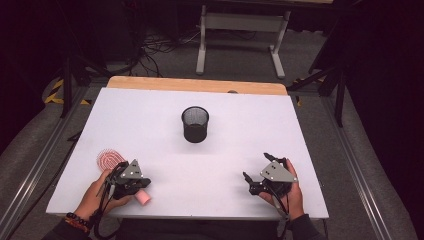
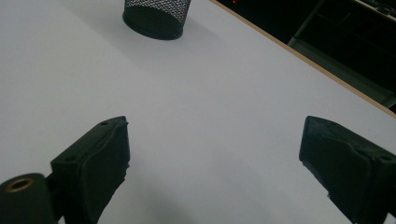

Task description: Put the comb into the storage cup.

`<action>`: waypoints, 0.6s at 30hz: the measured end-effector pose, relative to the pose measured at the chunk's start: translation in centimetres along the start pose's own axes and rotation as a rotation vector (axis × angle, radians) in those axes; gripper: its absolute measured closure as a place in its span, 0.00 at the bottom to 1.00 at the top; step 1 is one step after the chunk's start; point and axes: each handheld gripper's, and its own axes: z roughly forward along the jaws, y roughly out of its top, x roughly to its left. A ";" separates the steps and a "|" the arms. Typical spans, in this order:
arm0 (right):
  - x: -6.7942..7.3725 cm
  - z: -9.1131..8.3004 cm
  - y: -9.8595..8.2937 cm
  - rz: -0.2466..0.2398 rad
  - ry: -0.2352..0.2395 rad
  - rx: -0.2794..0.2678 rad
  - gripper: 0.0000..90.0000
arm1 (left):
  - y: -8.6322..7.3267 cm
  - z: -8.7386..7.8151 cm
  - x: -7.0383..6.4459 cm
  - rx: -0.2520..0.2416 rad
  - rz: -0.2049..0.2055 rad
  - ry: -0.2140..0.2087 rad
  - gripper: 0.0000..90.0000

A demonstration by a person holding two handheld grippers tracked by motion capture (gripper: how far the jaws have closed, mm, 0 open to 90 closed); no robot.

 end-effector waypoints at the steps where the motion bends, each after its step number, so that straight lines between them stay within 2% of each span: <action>1: 0.0 0.0 0.0 -0.002 0.001 0.001 0.10 | -0.1 -0.1 0.0 0.002 -0.003 -0.002 0.99; 18: 0.0 0.1 -0.1 -0.004 0.005 0.010 0.10 | -1.0 -0.7 0.6 0.004 -0.019 -0.001 0.98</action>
